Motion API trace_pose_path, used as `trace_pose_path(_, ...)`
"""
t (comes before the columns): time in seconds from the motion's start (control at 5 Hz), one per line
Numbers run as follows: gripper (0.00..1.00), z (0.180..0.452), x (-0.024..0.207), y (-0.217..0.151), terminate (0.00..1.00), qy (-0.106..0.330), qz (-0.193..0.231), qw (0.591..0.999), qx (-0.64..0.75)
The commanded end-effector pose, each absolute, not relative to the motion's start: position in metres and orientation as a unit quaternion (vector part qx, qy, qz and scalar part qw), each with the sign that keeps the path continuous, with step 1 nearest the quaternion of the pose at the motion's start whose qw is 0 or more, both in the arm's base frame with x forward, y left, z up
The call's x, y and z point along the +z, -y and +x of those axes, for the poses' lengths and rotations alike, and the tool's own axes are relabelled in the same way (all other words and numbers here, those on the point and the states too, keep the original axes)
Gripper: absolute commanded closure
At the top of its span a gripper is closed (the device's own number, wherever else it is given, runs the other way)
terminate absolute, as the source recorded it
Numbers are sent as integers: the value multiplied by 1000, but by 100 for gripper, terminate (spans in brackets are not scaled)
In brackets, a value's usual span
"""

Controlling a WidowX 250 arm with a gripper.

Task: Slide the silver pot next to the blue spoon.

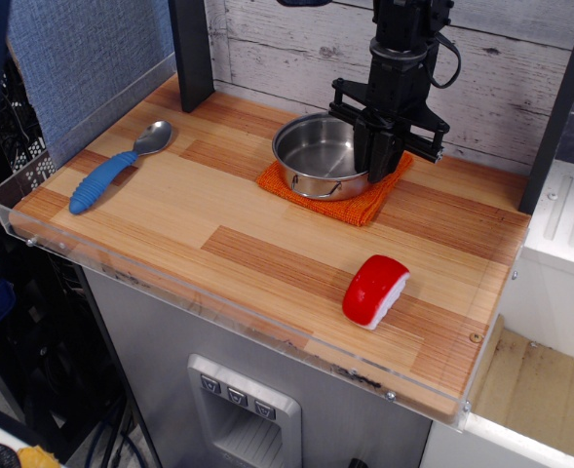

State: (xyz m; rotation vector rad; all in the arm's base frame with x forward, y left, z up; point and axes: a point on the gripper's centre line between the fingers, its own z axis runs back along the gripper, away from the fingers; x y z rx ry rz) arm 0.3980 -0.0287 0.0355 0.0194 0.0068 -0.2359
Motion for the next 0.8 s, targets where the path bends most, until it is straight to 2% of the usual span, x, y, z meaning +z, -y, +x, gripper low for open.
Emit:
trace_pose_path(0.0,100,395,112,37,0,106,-13,979,-174)
trace_pose_path(0.2,100,381,152,14,0,146,-34,976,-157)
trace_pose_path(0.4,100,368,149,-28,0,125,-29,986,-110)
trace_pose_path(0.6,100,349,133,-64,0,96,-15,992,-78)
